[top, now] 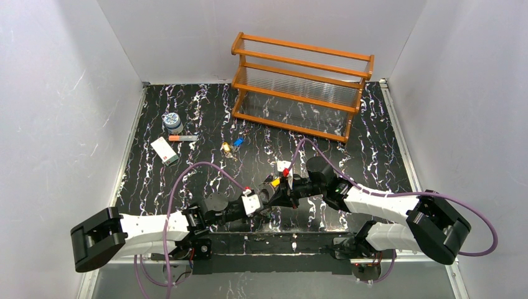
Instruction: Put the keys on the keyring
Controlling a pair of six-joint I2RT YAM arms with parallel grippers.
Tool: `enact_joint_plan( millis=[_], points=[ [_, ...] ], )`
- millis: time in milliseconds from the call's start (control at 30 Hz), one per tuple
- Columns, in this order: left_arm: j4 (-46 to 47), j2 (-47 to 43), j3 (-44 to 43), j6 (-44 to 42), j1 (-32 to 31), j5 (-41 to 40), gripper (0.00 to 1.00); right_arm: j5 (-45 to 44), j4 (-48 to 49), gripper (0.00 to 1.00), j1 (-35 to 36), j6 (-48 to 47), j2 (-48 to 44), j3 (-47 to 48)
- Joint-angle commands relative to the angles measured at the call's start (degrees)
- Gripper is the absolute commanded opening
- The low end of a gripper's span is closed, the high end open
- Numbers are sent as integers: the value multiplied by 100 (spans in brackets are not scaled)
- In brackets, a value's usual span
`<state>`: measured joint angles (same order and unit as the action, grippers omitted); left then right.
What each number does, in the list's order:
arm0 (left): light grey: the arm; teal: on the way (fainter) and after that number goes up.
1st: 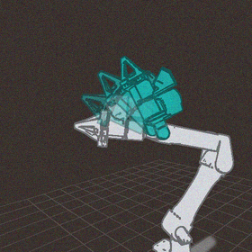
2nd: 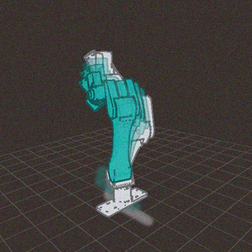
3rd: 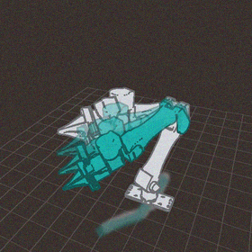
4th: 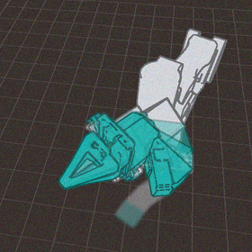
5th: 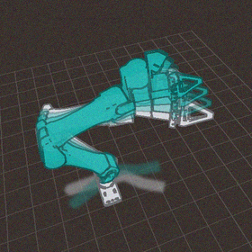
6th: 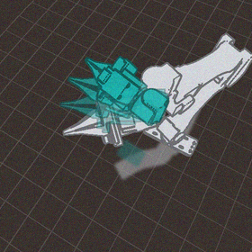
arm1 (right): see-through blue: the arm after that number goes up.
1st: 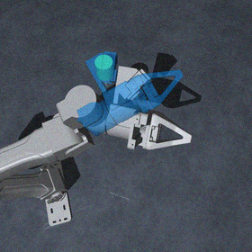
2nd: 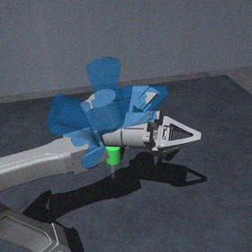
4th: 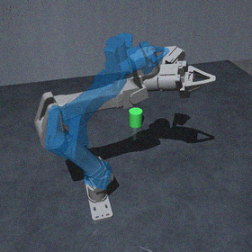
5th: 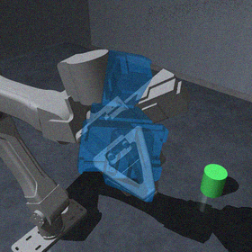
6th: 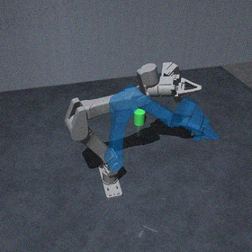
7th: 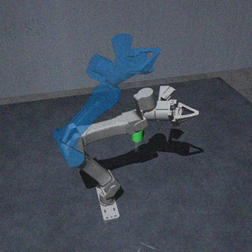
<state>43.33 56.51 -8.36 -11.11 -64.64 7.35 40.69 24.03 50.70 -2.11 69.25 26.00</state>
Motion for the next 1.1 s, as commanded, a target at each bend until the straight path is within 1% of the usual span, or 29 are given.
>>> enact_joint_plan(
  millis=[0,67,133,167,300,400,533,567,733,767,800,867,933,1000,1067],
  points=[
    [353,-77,-156,103,-22,23,8,236,341,1,28,35,-147,180],
    [391,-146,-126,126,-22,-1,11,232,350,1,23,27,-152,155],
    [416,-210,-91,139,-22,-28,18,244,346,1,26,18,-141,145],
    [421,-240,-81,139,-22,-32,20,246,344,1,28,18,-148,154],
    [422,-273,-60,167,-22,-89,21,264,336,1,28,18,-154,175],
    [422,-207,-65,152,-22,-113,15,306,307,1,27,0,-120,208],
    [422,-62,-86,136,-22,-127,1,318,304,1,23,0,-122,230],
    [422,-35,-87,136,-22,-135,0,310,304,1,27,-6,-123,230],
    [422,-87,-65,159,-22,-250,0,232,421,1,28,-22,-238,164],
    [422,-118,-50,161,-22,-302,0,148,498,9,24,0,-307,123],
    [422,-149,-25,184,-22,-359,0,39,610,22,27,20,-405,72],
    [422,-227,28,211,-22,-451,0,-281,900,58,27,74,-704,-105],
    [422,-302,67,237,-22,-509,0,-617,1250,78,28,62,-1085,-381],
    [422,-368,100,248,-22,-532,0,-1022,1562,91,20,23,-1476,-674],
    [422,-436,127,243,-22,-527,0,-1358,1696,98,19,-66,-1834,-891]
  ],
)
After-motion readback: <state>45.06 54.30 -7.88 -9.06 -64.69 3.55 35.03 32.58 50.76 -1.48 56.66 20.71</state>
